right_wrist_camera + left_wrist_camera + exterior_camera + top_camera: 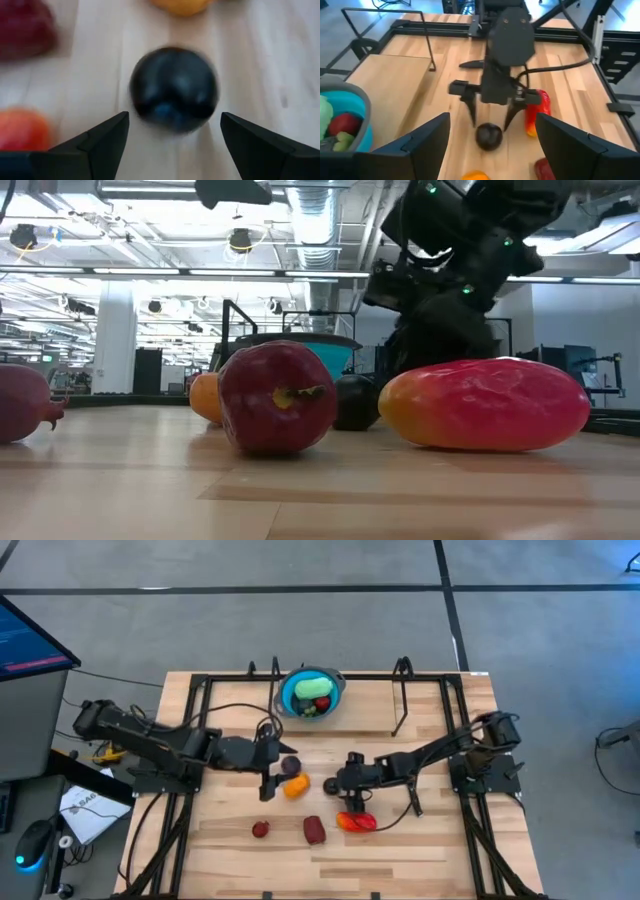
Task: Pick & Place Fruit
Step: Put the bottom purple plum into the blue strainer bowl on the shelf
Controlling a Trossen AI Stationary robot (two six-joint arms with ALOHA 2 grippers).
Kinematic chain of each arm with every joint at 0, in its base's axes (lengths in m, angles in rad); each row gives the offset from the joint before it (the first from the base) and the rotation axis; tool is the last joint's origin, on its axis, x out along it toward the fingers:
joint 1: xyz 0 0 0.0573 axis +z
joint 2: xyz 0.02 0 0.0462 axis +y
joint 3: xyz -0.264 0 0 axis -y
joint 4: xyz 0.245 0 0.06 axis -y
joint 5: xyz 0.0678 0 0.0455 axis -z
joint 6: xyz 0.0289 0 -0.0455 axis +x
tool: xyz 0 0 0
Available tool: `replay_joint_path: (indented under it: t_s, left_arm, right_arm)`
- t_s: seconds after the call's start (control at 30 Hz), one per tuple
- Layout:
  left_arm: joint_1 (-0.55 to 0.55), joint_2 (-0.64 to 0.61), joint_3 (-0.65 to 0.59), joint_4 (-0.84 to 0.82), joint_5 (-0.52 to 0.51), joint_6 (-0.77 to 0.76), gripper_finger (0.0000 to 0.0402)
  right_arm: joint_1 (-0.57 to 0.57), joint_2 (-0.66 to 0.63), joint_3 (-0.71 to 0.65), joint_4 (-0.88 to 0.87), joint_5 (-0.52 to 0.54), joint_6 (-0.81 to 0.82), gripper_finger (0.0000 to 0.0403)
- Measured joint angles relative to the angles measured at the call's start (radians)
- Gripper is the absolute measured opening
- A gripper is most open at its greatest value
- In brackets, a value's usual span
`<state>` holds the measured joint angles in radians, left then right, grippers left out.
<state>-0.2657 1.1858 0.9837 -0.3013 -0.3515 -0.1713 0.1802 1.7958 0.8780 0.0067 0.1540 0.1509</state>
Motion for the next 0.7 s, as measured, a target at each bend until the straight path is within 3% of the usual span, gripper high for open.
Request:
replay_joint_path:
  t_s: [0.13,0.37,0.53,0.7]
  left_arm:
    - [-0.021,-0.002,-0.024,-0.016,-0.039,-0.052,0.0285]
    - [-0.028,-0.010,-0.240,0.041,-0.111,-0.267,0.0285]
    - [-0.031,-0.010,-0.393,0.254,-0.115,-0.387,0.0285]
    - [-0.031,-0.010,-0.505,0.468,-0.128,-0.394,0.0285]
  right_arm:
    - [-0.010,0.032,0.000,0.062,0.058,0.003,0.0302]
    - [-0.032,0.085,-0.001,0.204,0.057,0.014,0.0302]
    - [-0.044,0.098,-0.002,0.221,0.057,0.024,0.0301]
    - [-0.046,0.087,-0.001,0.207,0.057,0.026,0.0275]
